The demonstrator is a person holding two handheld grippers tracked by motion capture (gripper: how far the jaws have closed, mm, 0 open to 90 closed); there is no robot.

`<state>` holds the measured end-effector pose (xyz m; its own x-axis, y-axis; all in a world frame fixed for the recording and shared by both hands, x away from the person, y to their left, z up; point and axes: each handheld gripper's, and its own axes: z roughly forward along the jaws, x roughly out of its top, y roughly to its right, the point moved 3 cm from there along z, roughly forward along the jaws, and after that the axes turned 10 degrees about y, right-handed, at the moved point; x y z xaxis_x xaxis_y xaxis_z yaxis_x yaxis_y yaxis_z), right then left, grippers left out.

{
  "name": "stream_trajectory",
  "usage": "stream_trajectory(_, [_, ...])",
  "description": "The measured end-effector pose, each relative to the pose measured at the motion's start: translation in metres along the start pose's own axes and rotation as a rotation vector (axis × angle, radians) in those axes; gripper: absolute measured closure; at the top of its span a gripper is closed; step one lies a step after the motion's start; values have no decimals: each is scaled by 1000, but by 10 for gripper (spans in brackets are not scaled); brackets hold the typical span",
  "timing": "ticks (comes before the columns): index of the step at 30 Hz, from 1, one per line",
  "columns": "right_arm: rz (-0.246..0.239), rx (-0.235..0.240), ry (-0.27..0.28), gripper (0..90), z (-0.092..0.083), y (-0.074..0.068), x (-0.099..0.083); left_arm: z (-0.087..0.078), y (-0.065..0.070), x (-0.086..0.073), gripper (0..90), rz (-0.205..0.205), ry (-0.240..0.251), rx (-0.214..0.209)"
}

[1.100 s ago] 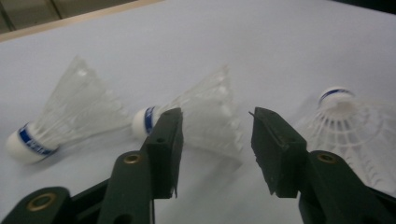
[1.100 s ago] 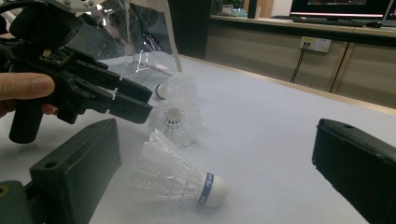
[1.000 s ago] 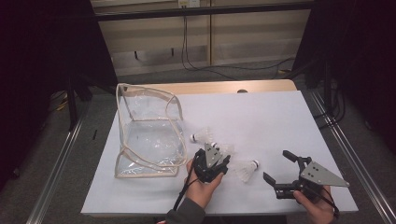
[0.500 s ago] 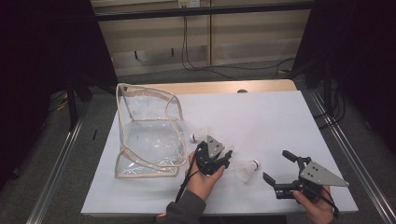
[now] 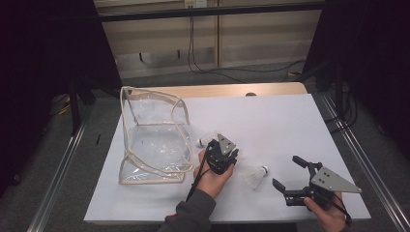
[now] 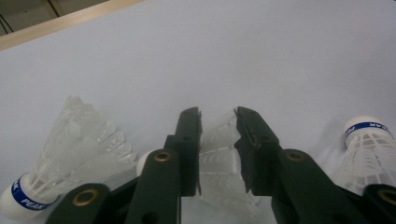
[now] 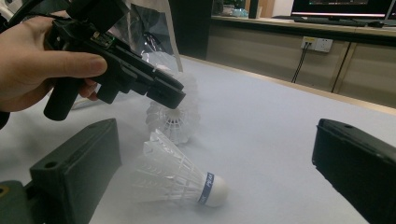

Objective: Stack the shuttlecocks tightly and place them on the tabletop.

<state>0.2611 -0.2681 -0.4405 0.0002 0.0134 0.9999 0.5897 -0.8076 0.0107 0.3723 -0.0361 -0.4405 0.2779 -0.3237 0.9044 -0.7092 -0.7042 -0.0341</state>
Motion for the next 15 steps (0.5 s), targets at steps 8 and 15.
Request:
stream_trajectory(8, [-5, 0, 1, 5, 0, 0, 0, 2, 0, 10, 898, -4, -51, -42])
stream_trajectory(15, [-2, -1, 0, 5, 0, 0, 0, 1, -9, 22, 900, -61, -45, -53])
